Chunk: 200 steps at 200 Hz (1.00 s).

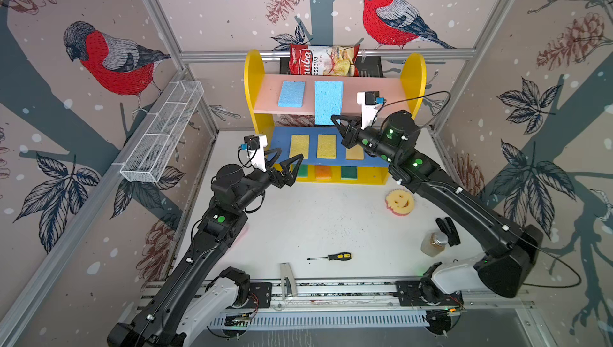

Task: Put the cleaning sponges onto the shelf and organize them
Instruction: 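Lift the blue sponge with the right gripper while the left gripper opens, then lower the blue sponge onto the pink shelf beside the other sponge with the right gripper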

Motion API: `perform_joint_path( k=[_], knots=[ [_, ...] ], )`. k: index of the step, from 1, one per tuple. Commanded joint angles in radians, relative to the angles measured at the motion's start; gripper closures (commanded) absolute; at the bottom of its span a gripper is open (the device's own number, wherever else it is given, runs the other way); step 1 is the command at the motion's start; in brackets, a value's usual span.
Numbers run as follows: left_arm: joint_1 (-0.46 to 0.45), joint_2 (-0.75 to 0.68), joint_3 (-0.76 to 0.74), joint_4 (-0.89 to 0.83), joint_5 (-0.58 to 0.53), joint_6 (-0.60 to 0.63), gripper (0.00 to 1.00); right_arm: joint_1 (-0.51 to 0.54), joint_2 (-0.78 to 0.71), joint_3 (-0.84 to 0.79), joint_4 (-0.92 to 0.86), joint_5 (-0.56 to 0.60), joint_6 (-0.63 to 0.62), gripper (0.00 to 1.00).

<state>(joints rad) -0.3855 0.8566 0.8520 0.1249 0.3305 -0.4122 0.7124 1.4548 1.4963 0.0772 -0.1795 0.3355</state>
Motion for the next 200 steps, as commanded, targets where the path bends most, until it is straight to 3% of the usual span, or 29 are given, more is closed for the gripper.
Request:
perform_joint_path(
  k=[1,114,200],
  knots=[
    [-0.001,-0.004,0.01,-0.018,-0.023,0.025,0.02,-0.007,0.047,0.082,-0.115,0.062,-0.002,1.0],
    [-0.001,-0.005,-0.002,-0.04,-0.044,0.041,0.02,-0.022,0.265,0.401,-0.324,0.119,-0.046,1.0],
    [-0.001,0.013,-0.002,-0.042,-0.051,0.033,0.02,-0.026,0.299,0.459,-0.424,0.201,-0.054,1.0]
  ],
)
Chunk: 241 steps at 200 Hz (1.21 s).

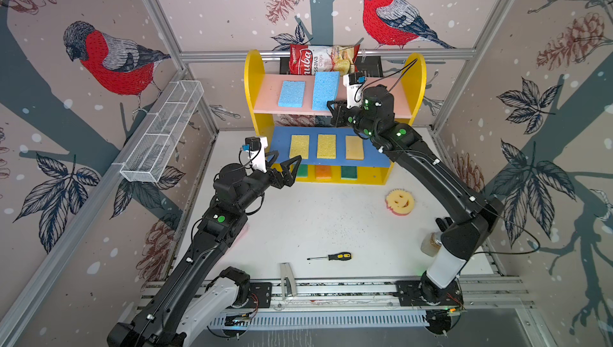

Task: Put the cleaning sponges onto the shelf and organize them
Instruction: 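Lower the blue sponge onto the pink shelf beside the other sponge with the right gripper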

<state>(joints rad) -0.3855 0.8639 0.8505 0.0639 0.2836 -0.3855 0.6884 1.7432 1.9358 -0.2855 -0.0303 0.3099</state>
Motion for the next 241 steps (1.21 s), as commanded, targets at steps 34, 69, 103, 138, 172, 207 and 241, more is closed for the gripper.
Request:
perform_joint_path(
  k=[34,69,103,138,172,207,241],
  knots=[
    [-0.001,0.007,-0.001,0.019,-0.001,0.0,0.02,-0.003,0.019,0.038,-0.079,0.082,-0.045,1.0],
    [-0.001,0.0,-0.001,0.012,-0.007,0.001,0.02,-0.005,0.026,0.065,-0.113,0.116,-0.074,1.0],
    [-0.001,0.004,-0.002,0.017,-0.008,-0.005,0.02,-0.007,0.033,0.081,-0.124,0.083,-0.082,1.0],
    [-0.001,0.017,-0.001,0.023,0.006,-0.02,0.02,-0.006,0.043,0.082,-0.13,0.068,-0.086,0.8],
    [-0.001,0.018,0.0,0.023,0.009,-0.022,0.02,-0.006,0.045,0.075,-0.129,0.101,-0.091,0.7],
    [-0.001,0.022,0.0,0.028,0.005,-0.023,0.02,-0.007,0.045,0.068,-0.126,0.136,-0.094,0.7],
    [-0.001,0.034,0.0,0.03,0.013,-0.026,0.02,-0.008,0.048,0.066,-0.127,0.174,-0.098,0.66]
  ],
)
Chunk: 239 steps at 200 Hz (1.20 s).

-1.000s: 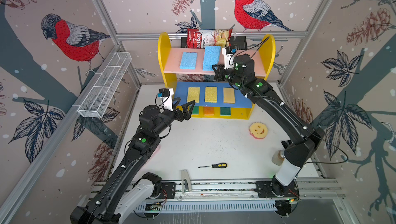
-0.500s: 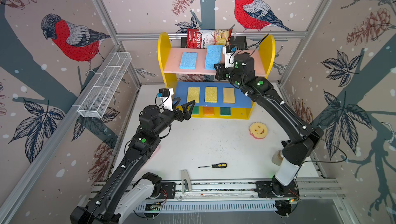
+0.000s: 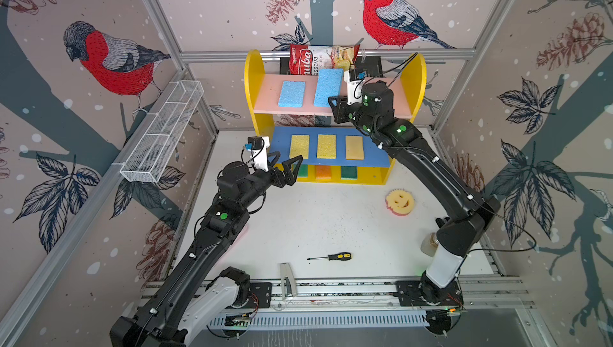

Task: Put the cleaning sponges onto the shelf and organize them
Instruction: 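Lower the blue sponge onto the pink shelf beside the other sponge with the right gripper, then open the right gripper and release the blue sponge flat on the shelf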

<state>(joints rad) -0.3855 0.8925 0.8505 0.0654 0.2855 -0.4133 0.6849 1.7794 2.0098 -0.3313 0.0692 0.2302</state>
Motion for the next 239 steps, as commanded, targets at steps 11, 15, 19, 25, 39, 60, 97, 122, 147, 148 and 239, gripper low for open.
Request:
perform_joint_path(
  k=[11,15,19,25,39,60,97,122,147,148,239],
  knots=[
    [-0.001,0.006,0.001,0.028,0.012,0.001,0.02,-0.006,0.012,-0.009,-0.081,0.084,-0.02,0.64],
    [-0.001,0.006,0.001,0.029,0.011,0.001,0.02,-0.007,0.013,-0.008,-0.081,0.087,-0.02,0.62],
    [-0.001,0.006,0.0,0.029,0.01,0.002,0.02,-0.008,0.012,-0.009,-0.081,0.091,-0.02,0.61],
    [-0.001,0.007,0.0,0.028,0.011,0.002,0.02,-0.008,0.012,-0.01,-0.081,0.093,-0.021,0.59],
    [-0.001,0.005,0.001,0.03,0.01,0.001,0.02,-0.012,0.011,-0.015,-0.078,0.095,-0.017,0.54],
    [-0.001,0.005,0.004,0.033,0.009,0.002,0.02,-0.015,0.011,-0.018,-0.078,0.097,-0.012,0.47],
    [-0.001,0.009,0.005,0.035,0.012,0.002,0.02,-0.021,0.008,-0.017,-0.075,0.1,-0.008,0.39],
    [-0.001,0.013,0.005,0.035,0.016,0.0,0.02,-0.025,0.003,-0.018,-0.073,0.099,-0.006,0.37],
    [-0.001,0.011,0.005,0.036,0.016,0.0,0.02,-0.027,0.001,-0.016,-0.072,0.094,-0.006,0.36],
    [-0.001,0.011,0.005,0.035,0.017,0.0,0.02,-0.028,0.0,-0.017,-0.072,0.094,-0.006,0.36],
    [-0.001,0.016,0.015,0.035,0.005,-0.013,0.02,-0.029,-0.125,-0.141,0.036,0.013,-0.028,0.32]
  ],
)
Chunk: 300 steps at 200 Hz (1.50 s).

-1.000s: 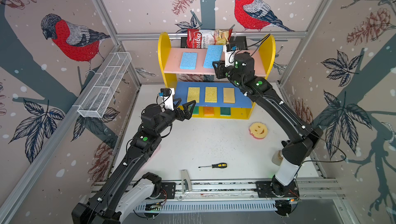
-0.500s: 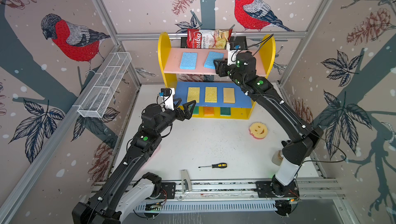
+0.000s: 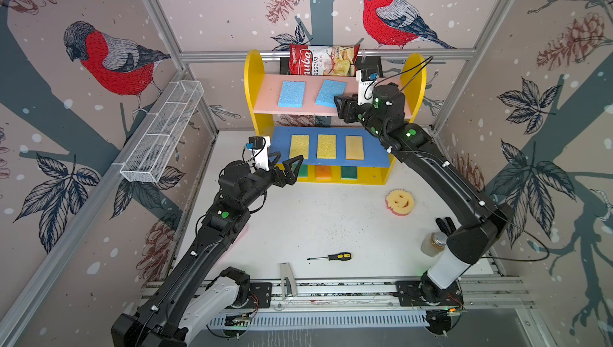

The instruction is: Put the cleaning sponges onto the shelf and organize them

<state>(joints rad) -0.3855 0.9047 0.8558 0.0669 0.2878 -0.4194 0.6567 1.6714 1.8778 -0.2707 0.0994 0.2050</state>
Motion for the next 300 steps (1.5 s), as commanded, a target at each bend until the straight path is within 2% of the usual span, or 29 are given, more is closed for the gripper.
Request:
perform_joint_path(
  k=[1,74,132,160,196,215,255,300],
  knots=[
    [-0.001,0.003,0.009,0.034,0.002,-0.007,0.02,0.0,-0.017,-0.008,-0.026,-0.017,-0.003,0.32],
    [-0.001,0.012,-0.002,0.039,-0.007,0.004,0.02,0.004,0.021,0.077,-0.087,0.003,-0.022,0.29],
    [0.0,0.01,0.005,0.008,-0.035,0.056,0.02,0.033,0.144,0.209,-0.156,0.016,-0.034,0.3],
    [0.0,0.011,0.002,0.004,-0.041,0.071,0.02,0.032,0.225,0.322,-0.225,0.044,-0.053,0.43],
    [0.002,0.016,0.009,-0.002,-0.046,0.081,0.02,0.021,0.251,0.351,-0.246,0.044,-0.047,0.73],
    [0.003,0.016,0.009,-0.002,-0.047,0.083,0.02,0.015,0.249,0.353,-0.252,0.048,-0.048,0.84],
    [0.006,0.02,0.008,0.004,-0.046,0.076,0.02,0.008,0.232,0.354,-0.27,0.05,-0.052,0.91],
    [0.008,0.033,0.015,0.014,-0.036,0.061,0.02,0.008,0.173,0.299,-0.246,0.073,-0.017,0.92]
  ],
)
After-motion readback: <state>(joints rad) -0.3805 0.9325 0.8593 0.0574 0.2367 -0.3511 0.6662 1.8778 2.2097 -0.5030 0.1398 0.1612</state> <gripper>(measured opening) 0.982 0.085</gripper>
